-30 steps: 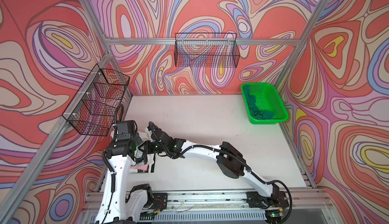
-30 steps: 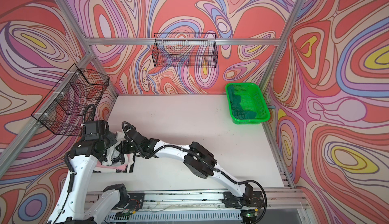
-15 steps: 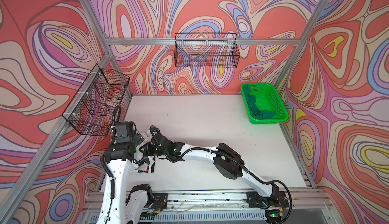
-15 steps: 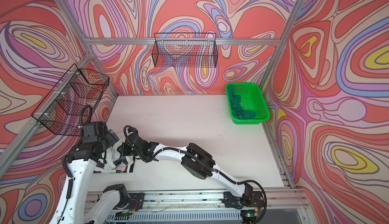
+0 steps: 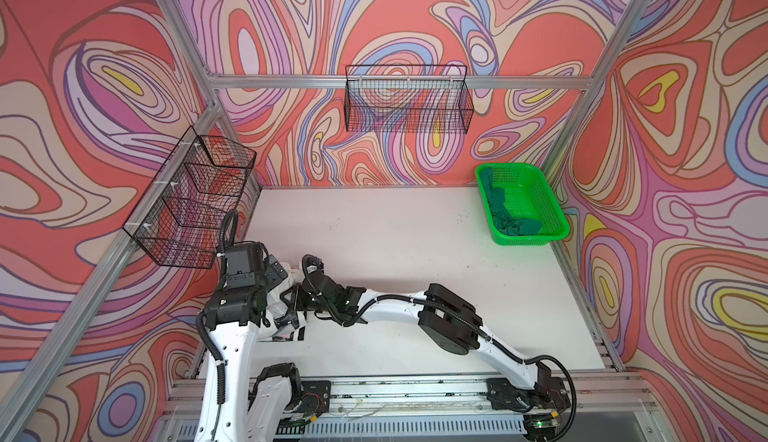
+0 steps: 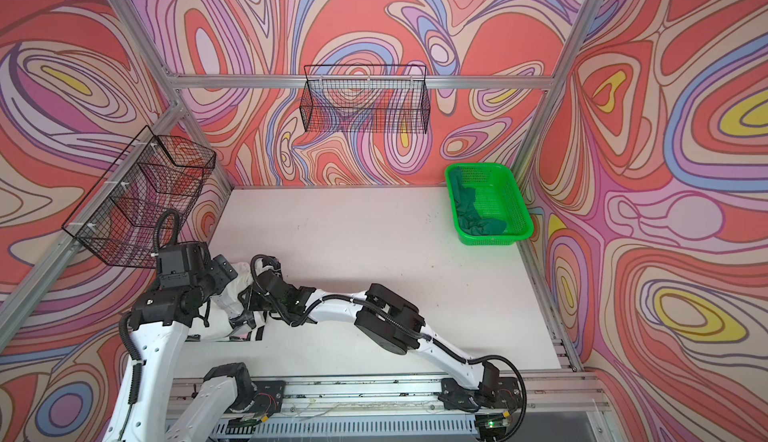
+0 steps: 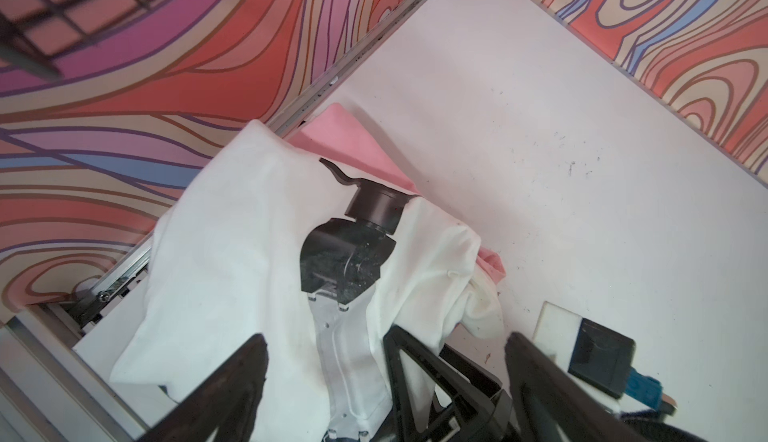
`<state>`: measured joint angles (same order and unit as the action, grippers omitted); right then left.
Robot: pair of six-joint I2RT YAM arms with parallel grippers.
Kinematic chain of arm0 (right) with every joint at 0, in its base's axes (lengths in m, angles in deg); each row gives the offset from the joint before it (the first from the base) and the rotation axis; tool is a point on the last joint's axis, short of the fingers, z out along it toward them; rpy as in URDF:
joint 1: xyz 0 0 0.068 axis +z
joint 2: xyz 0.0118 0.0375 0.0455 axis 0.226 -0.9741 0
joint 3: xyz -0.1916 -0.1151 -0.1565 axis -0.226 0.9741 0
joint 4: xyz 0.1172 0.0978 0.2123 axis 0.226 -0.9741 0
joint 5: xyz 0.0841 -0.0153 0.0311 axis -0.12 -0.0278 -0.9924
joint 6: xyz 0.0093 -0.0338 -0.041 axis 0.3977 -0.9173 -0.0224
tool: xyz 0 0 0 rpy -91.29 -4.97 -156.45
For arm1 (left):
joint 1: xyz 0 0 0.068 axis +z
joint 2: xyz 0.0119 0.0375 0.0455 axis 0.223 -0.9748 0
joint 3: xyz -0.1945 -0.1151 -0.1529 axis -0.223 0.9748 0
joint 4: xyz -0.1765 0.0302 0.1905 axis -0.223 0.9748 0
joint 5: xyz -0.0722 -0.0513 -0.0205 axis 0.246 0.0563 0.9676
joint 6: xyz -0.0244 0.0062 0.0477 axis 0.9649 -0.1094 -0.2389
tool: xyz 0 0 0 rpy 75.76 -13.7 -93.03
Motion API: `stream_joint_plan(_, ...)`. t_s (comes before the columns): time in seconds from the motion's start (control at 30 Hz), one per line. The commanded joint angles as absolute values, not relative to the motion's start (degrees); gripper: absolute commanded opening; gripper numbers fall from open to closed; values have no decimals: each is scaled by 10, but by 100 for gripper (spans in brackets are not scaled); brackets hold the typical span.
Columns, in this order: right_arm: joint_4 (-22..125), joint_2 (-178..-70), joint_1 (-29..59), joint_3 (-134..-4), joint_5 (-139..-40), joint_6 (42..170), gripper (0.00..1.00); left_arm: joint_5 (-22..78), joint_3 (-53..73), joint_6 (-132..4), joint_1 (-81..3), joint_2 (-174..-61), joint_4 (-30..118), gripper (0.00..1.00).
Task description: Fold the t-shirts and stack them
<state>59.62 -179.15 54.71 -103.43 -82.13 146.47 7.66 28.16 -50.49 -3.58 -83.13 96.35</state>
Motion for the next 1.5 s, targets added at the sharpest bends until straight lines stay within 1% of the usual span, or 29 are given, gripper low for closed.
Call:
stream_joint_plan(0.0, 558, -1744, 549, -1023, -788, 1447, 50, 118, 290, -509, -41, -829, 954, 97)
stream_joint_plan(0.07, 531, -1723, 549, -1025, -774, 1433, 62, 127, 292, -513, -45, -819, 947, 100)
stream_joint_plan(0.17, 501, -1685, 548, -1014, -748, 1408, 71, 154, 297, -518, -56, -814, 936, 100)
stream_joint_plan(0.2, 500, -1670, 548, -1002, -742, 1404, 71, 159, 297, -520, -59, -814, 933, 100)
stream_joint_plan(0.23, 500, -1648, 547, -984, -724, 1400, 76, 161, 297, -521, -63, -814, 932, 100)
stream_joint_plan(0.27, 501, -1626, 548, -963, -705, 1396, 77, 160, 296, -521, -64, -812, 930, 100)
stream_joint_plan(0.3, 502, -1602, 548, -941, -687, 1392, 82, 159, 297, -519, -65, -809, 930, 100)
stream_joint_plan(0.43, 496, -1514, 540, -850, -628, 1388, 83, 158, 306, -517, -82, -775, 909, 100)
stream_joint_plan(0.5, 497, -1454, 529, -790, -603, 1388, 83, 163, 311, -519, -95, -765, 899, 100)
stream_joint_plan(0.57, 501, -1370, 519, -714, -562, 1385, 83, 164, 320, -522, -110, -756, 884, 100)
stream_joint_plan(0.6, 502, -1327, 518, -681, -532, 1379, 85, 161, 325, -522, -114, -752, 874, 100)
stream_joint_plan(0.63, 503, -1278, 518, -645, -495, 1370, 94, 157, 334, -523, -120, -746, 861, 100)
stream_joint_plan(0.67, 502, -1230, 518, -604, -452, 1358, 98, 148, 344, -525, -126, -740, 846, 100)
stream_joint_plan(0.8, 440, -1066, 502, -494, -319, 1316, 98, 149, 374, -569, -142, -753, 806, 100)
stream_joint_plan(0.9, 382, -945, 463, -421, -233, 1267, 98, 101, 393, -579, -146, -770, 788, 100)
stream_joint_plan(0.93, 385, -905, 450, -382, -193, 1239, 98, 89, 397, -590, -146, -778, 777, 100)
stream_joint_plan(1.0, 443, -818, 420, -296, -120, 1158, 98, 76, 403, -603, -148, -801, 755, 100)
stream_joint_plan(1.03, 516, -773, 400, -238, -93, 1087, 98, 57, 406, -599, -148, -817, 747, 100)
stream_joint_plan(1.07, 596, -735, 383, -186, -86, 1022, 98, 42, 408, -599, -148, -829, 736, 100)
stream_joint_plan(1.1, 693, -698, 350, -130, -102, 936, 98, 24, 417, -607, -148, -842, 714, 100)
stream_joint_plan(1.13, 761, -666, 315, -88, -120, 887, 98, 11, 433, -614, -148, -853, 683, 100)
stream_joint_plan(1.2, 787, -649, 240, -56, -142, 898, 98, 19, 469, -641, -148, -868, 610, 100)
stream_joint_plan(1.27, 752, -683, 155, -56, -186, 975, 98, 23, 507, -663, -148, -876, 531, 100)
stream_joint_plan(1.3, 719, -716, 114, -69, -229, 1019, 98, 9, 527, -667, -148, -881, 496, 100)
stream_joint_plan(1.33, 736, -757, 82, -70, -274, 1023, 98, -4, 546, -679, -148, -891, 469, 100)
stream_joint_plan(1.37, 769, -795, 62, -67, -295, 1018, 98, -17, 552, -687, -147, -905, 449, 100)
stream_joint_plan(1.47, 910, -942, 21, -52, -295, 1002, 98, -27, 578, -725, -146, -944, 354, 100)
